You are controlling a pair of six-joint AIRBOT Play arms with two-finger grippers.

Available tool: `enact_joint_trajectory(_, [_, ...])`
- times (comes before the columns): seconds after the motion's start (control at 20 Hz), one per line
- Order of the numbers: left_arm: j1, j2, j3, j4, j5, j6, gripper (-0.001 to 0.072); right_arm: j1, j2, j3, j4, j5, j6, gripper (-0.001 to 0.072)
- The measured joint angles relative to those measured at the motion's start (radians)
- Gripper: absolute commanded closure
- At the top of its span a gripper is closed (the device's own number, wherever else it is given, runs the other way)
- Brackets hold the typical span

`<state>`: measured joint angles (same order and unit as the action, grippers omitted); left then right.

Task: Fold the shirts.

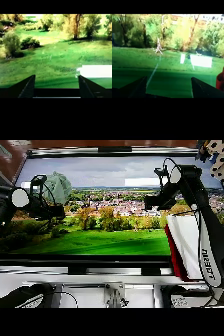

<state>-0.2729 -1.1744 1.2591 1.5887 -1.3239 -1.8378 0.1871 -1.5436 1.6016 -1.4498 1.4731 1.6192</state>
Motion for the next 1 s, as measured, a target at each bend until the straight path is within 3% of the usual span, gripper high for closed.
enact_joint_trajectory(1.0, [0.000, 0.000, 0.000, 0.000, 0.003, 0.000, 0.0082, 0.000, 0.000, 0.000, 0.011, -0.029, 0.000, 0.0037])
